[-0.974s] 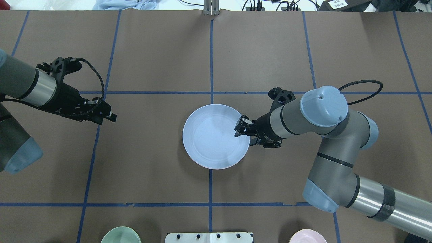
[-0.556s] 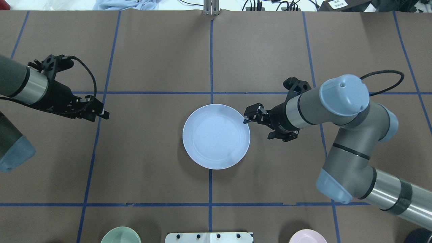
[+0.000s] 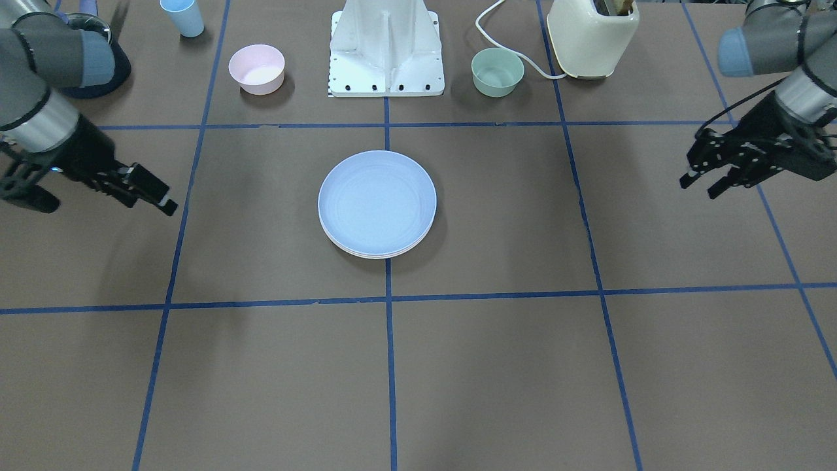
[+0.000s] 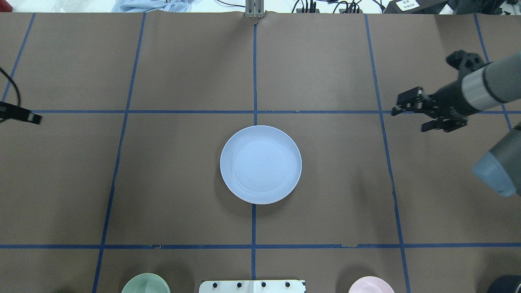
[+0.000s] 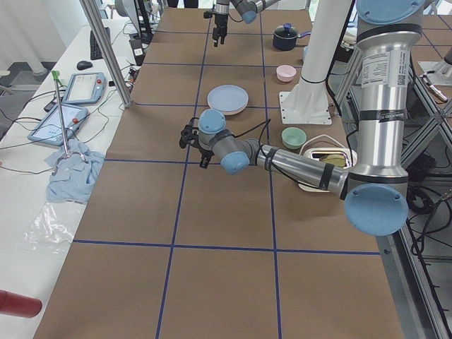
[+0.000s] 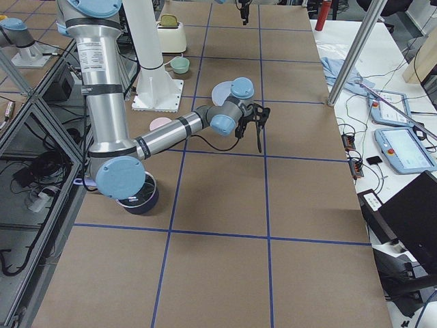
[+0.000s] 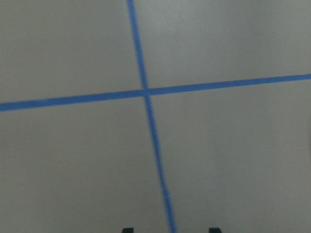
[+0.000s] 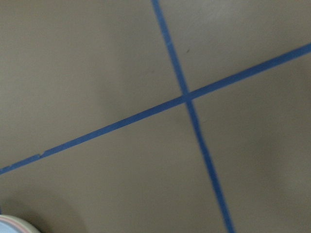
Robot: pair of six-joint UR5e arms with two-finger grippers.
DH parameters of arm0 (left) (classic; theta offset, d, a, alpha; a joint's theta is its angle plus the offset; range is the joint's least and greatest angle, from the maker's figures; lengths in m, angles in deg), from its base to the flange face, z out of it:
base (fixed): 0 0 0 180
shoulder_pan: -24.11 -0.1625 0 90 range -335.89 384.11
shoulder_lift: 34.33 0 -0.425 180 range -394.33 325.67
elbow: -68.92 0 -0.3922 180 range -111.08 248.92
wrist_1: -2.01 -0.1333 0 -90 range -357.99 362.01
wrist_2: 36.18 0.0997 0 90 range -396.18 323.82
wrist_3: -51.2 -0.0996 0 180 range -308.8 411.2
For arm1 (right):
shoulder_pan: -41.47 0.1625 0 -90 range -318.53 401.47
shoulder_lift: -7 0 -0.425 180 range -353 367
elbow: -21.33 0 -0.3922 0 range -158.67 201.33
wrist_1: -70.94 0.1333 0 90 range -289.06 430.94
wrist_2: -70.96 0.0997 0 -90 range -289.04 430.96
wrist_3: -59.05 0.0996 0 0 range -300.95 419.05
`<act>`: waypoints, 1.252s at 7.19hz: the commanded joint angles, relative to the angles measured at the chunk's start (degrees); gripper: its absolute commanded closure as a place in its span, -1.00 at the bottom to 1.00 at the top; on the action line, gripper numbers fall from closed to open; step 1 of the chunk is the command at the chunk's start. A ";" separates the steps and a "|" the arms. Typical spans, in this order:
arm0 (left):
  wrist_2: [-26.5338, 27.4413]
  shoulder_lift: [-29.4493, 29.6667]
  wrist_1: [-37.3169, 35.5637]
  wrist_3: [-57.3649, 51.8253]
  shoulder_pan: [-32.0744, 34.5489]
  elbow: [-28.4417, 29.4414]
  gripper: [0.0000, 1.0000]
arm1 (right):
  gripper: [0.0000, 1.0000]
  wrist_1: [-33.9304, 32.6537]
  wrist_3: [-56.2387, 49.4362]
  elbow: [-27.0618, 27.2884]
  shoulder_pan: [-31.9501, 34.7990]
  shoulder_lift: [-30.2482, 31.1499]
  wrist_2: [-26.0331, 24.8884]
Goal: Stack three plates with pink and blue
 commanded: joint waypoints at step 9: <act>-3.02 -1.64 -10.60 -25.61 21.01 7.67 -0.99 | -1.00 -27.08 -63.31 -5.71 25.13 7.08 2.96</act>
